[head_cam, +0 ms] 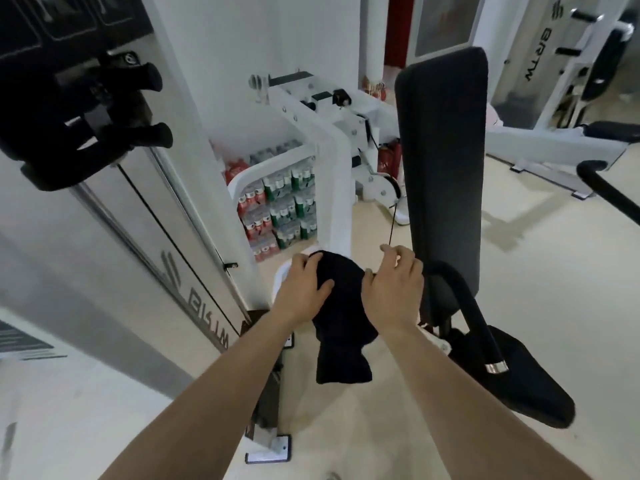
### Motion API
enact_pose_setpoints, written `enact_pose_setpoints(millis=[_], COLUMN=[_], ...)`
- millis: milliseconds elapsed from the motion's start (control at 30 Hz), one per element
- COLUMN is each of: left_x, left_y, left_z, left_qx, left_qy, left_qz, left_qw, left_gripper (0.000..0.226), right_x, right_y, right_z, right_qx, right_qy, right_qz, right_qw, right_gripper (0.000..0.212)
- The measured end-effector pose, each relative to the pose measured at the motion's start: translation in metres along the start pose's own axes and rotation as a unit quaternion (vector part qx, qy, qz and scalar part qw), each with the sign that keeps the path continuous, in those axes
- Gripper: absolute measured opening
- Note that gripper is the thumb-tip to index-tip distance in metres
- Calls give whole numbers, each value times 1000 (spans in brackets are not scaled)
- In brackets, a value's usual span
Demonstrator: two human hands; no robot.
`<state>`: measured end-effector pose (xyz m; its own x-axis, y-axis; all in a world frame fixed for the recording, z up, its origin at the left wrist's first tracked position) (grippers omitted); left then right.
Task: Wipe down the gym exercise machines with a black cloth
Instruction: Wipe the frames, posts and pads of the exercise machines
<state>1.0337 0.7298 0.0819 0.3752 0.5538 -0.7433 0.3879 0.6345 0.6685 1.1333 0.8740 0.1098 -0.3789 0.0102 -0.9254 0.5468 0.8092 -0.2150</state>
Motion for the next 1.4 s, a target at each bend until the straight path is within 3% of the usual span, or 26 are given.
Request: enact_pose_setpoints(millis=[33,100,167,267,367,467,567,733,1033,1400], left_x=[9,17,15,9,34,57,56,52,41,56], left_y=[-4,-10,-17,-21,-27,-28,-18,-21,-18,-21], left_z=[-4,-9,-12,-7,-14,-20,-35,-90,-172,-41], left_qx=[-6,-22,-35,-65,-116,-170,-161,-150,-140,-163], left_qy=[-13,-5,75,180,114,38,14,20,35,5], left_qz=[25,95,125,148,235,366,431,421,426,425], left_qw=[1000,995,989,970,958,914,888,894,893,891], left_gripper=[61,58,60,51,39,37,42,48,50,50], right_x=[6,25,48,64,74,80,84,109,134,94], right_y=[-9,-25,-32,-35,-41,-41,-43,-44,-52,-45], right_z=[5,10,11,9,8,-4,-18,-63,-142,-30], right_qx=[-44,-99,-90,-31,-8,43,73,99,109,67], right_qy=[9,-65,-158,-196,-221,-238,-238,-232,-231,-263], right_qz=[-12,-65,-94,-133,-172,-237,-305,-381,-377,-273], right_qw=[999,991,979,971,960,941,919,889,890,923], right_gripper=[41,38,45,53,58,56,52,46,41,45])
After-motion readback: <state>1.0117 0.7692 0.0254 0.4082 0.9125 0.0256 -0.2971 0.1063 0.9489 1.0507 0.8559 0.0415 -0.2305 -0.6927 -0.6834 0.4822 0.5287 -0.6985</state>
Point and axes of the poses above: each hand's wrist, its own z-axis away from the middle knuckle, its own x-axis out of the palm, y = z × x, the point moved 6 cm from there along -z, towards the middle knuckle, and after that the axes turned 12 degrees about z, right-handed, at the moved point
